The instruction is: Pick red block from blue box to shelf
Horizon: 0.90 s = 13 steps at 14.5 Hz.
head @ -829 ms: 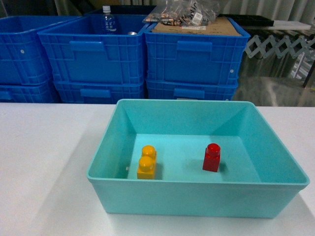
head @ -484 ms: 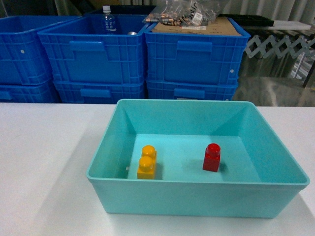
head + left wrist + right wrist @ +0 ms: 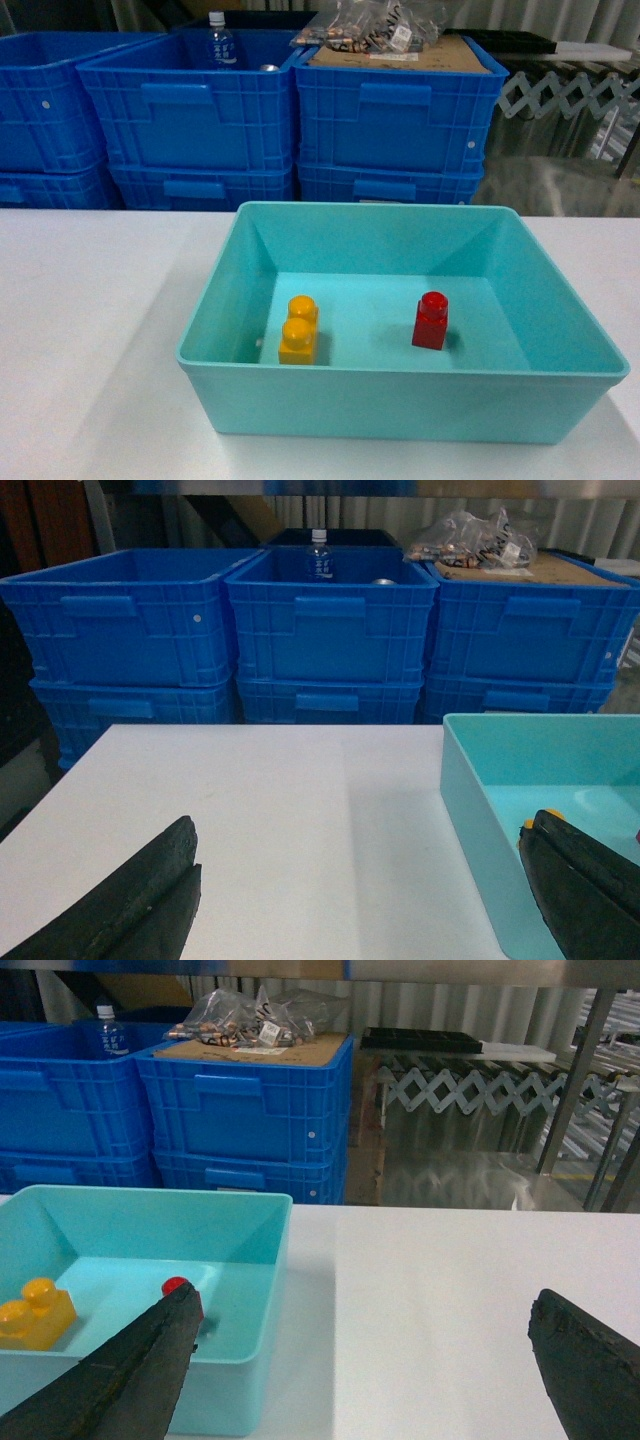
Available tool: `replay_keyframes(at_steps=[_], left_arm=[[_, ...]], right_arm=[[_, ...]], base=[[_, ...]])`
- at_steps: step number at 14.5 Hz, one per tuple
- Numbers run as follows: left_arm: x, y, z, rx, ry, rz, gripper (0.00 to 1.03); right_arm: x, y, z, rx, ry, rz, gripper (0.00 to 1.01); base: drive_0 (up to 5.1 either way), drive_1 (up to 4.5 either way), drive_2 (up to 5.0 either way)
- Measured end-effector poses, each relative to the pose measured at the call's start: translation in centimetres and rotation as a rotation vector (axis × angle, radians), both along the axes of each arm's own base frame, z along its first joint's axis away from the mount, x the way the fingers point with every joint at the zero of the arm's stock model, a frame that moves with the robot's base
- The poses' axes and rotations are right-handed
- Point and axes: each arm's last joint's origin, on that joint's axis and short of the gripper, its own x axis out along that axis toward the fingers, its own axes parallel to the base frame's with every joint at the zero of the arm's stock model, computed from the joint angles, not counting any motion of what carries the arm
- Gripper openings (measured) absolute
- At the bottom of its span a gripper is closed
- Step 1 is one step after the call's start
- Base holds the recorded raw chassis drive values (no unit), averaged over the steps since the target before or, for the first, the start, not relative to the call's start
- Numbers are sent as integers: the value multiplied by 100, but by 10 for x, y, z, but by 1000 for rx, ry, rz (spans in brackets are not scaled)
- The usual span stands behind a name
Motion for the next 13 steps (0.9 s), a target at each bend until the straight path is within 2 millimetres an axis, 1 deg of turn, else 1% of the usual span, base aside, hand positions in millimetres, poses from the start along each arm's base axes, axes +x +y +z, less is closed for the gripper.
replay_keyframes(at_steps=[13], left_arm=[[0,0,0,0,0,0,98]], right_arm=[[0,0,0,0,0,0,98]], base=[[0,0,0]])
